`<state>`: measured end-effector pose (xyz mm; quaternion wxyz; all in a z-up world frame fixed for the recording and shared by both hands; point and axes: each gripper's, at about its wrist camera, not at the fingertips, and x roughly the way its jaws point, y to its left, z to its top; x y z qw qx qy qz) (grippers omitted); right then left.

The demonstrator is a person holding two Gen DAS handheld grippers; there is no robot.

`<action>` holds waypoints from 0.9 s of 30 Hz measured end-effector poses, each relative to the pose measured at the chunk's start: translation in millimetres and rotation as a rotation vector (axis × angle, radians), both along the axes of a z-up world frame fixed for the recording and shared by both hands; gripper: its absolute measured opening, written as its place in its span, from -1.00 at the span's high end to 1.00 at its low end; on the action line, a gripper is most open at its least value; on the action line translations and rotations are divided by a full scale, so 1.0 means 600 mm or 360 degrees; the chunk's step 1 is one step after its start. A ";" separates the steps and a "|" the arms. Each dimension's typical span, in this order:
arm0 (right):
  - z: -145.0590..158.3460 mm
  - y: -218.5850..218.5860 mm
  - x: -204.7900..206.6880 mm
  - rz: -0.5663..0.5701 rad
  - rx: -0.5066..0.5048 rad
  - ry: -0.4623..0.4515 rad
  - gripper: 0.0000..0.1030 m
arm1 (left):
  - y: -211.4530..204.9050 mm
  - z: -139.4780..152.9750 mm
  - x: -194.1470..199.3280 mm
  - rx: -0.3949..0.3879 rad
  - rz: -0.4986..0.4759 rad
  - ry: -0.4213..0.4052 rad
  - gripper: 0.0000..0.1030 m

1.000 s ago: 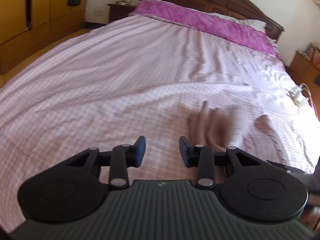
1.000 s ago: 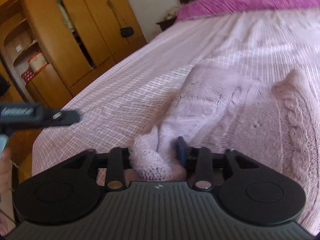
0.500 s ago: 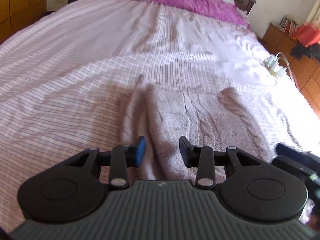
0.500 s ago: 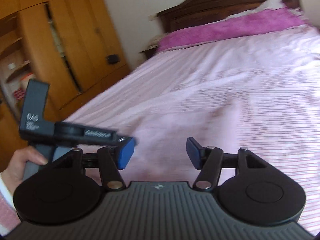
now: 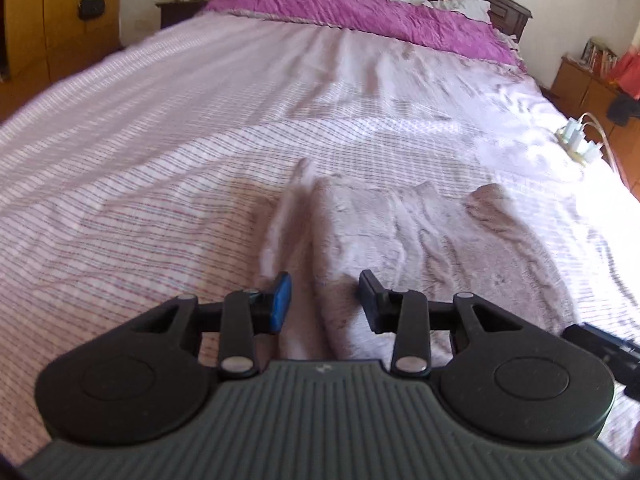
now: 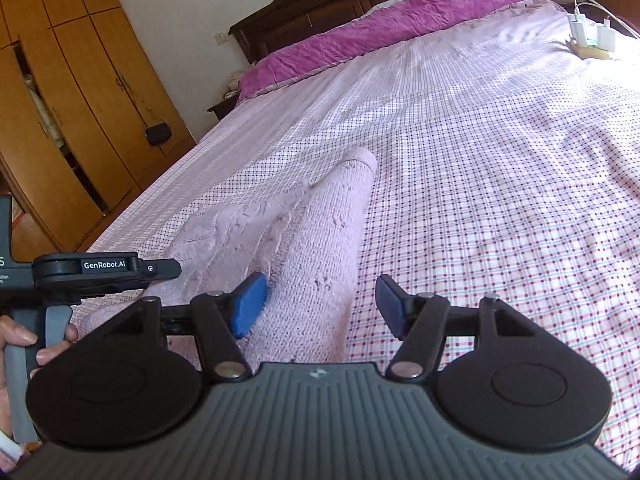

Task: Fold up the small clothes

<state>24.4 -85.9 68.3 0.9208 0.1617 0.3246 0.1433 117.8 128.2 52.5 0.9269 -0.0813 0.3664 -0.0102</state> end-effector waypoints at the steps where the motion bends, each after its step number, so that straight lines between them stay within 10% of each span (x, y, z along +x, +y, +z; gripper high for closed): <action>1: -0.002 0.001 0.002 0.0001 0.0011 0.0004 -0.33 | 0.000 -0.003 0.002 -0.0010 -0.0008 0.0006 0.24; 5: -0.010 0.011 0.010 -0.0006 0.0040 0.0011 -0.33 | -0.004 -0.007 0.003 -0.0161 -0.0111 -0.0035 0.29; 15: -0.019 0.028 0.017 0.0050 0.0019 0.0017 -0.33 | -0.001 0.009 -0.020 0.0108 0.0006 -0.0173 0.39; 27: -0.030 0.028 0.020 0.0052 0.0056 0.0029 -0.33 | 0.027 -0.023 0.001 -0.0259 0.0009 0.0012 0.27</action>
